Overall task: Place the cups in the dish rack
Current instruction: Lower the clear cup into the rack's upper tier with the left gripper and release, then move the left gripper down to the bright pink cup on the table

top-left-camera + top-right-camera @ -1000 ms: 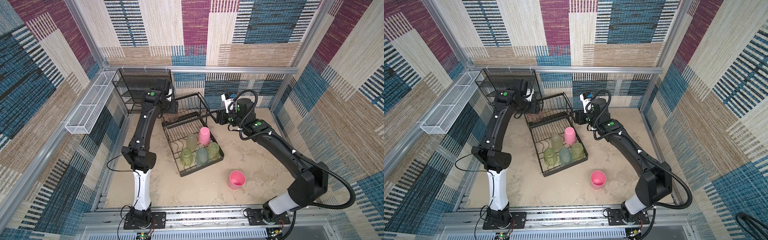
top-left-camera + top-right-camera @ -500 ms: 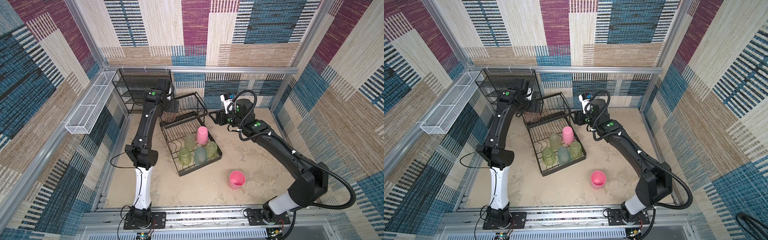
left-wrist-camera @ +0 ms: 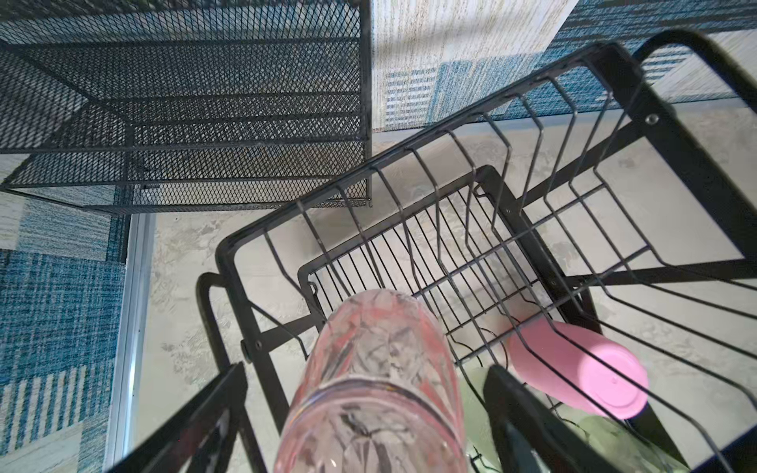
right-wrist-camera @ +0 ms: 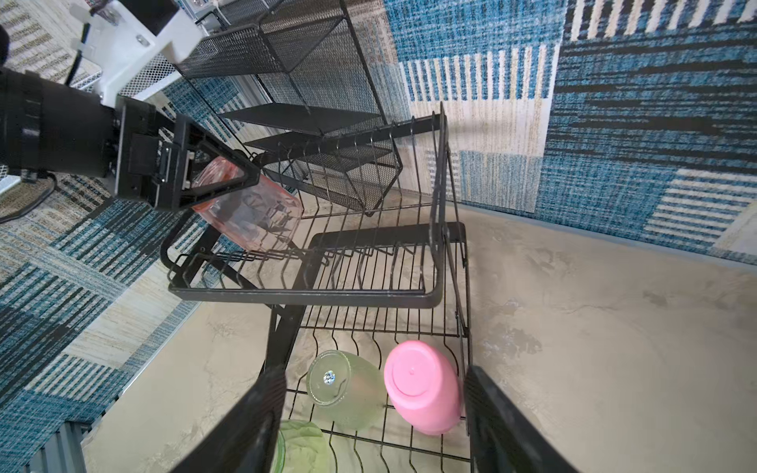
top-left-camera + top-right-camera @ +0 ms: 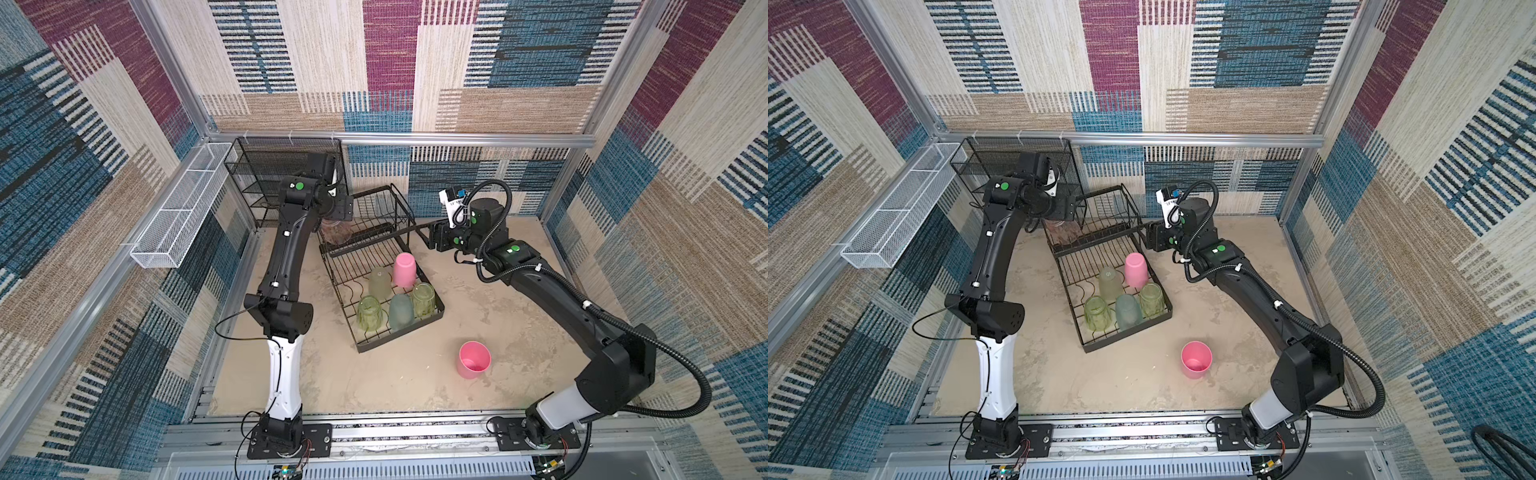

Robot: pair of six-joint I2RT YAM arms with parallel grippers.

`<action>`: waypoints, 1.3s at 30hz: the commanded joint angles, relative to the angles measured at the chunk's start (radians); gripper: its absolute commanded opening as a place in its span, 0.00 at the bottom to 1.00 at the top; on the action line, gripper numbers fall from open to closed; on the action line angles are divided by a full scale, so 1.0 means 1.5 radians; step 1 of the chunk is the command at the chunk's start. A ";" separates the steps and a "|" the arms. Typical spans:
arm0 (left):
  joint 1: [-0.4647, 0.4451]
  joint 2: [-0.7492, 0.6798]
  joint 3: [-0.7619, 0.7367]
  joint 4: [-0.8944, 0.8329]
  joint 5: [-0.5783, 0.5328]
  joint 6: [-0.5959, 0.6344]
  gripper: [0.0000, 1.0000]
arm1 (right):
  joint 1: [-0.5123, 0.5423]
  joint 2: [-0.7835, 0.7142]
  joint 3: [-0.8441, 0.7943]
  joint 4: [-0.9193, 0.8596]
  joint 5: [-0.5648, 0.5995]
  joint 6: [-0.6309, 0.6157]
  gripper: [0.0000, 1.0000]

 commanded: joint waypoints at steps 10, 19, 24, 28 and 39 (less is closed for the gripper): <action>-0.005 -0.051 0.004 0.036 0.010 -0.005 0.93 | 0.005 -0.039 -0.016 -0.043 0.078 -0.012 0.71; -0.034 -0.157 -0.043 0.048 0.025 -0.006 0.92 | 0.020 -0.107 -0.072 -0.185 0.208 0.030 0.69; -0.088 -0.268 -0.206 0.088 0.015 -0.014 0.91 | 0.041 -0.160 -0.133 -0.278 0.254 0.087 0.68; -0.143 -0.371 -0.384 0.149 0.009 -0.040 0.88 | 0.042 -0.219 -0.187 -0.319 0.281 0.139 0.67; -0.415 -0.492 -0.650 0.187 -0.072 -0.164 0.81 | -0.093 -0.282 -0.283 -0.290 0.230 0.176 0.66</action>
